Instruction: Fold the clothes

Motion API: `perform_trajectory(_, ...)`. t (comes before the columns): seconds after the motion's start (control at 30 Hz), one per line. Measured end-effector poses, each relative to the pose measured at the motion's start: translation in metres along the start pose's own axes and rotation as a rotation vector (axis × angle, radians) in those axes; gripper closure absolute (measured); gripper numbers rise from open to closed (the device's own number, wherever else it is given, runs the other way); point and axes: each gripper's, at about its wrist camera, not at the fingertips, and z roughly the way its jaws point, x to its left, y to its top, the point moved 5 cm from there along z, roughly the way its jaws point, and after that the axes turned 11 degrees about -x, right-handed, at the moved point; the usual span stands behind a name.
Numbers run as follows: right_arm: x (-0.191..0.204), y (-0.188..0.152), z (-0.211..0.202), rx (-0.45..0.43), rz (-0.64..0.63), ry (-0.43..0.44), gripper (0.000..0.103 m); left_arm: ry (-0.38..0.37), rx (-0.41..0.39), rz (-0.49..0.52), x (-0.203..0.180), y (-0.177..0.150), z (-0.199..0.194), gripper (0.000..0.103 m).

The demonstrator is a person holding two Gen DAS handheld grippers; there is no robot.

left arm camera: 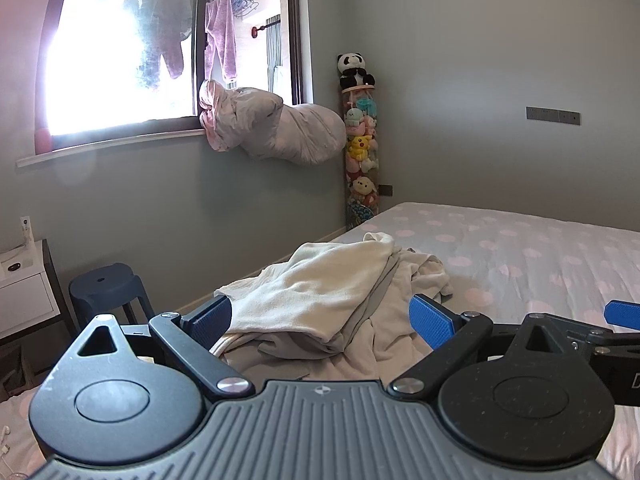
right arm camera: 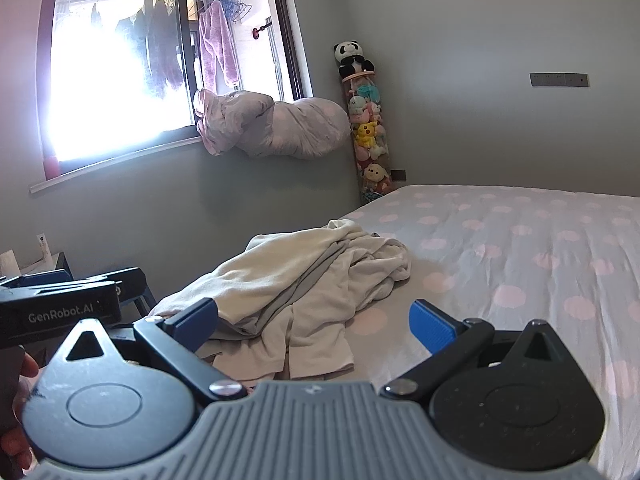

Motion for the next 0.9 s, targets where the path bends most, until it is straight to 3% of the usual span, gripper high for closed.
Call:
perform_trajectory(0.43, 0.011, -0.001, 0.002, -0.005, -0.068, 0.0, 0.001, -0.023, 0.04, 0.008, -0.002, -0.003, 0.004, 0.006)
perform_trajectory(0.63, 0.008, -0.001, 0.011, 0.029, -0.002, 0.023, 0.001, -0.033, 0.093, -0.019, 0.003, -0.009, 0.011, 0.006)
perform_trajectory(0.9, 0.011, -0.007, 0.037, 0.076, -0.024, 0.054, 0.001, -0.008, 0.172, -0.05, 0.015, -0.018, 0.033, 0.006)
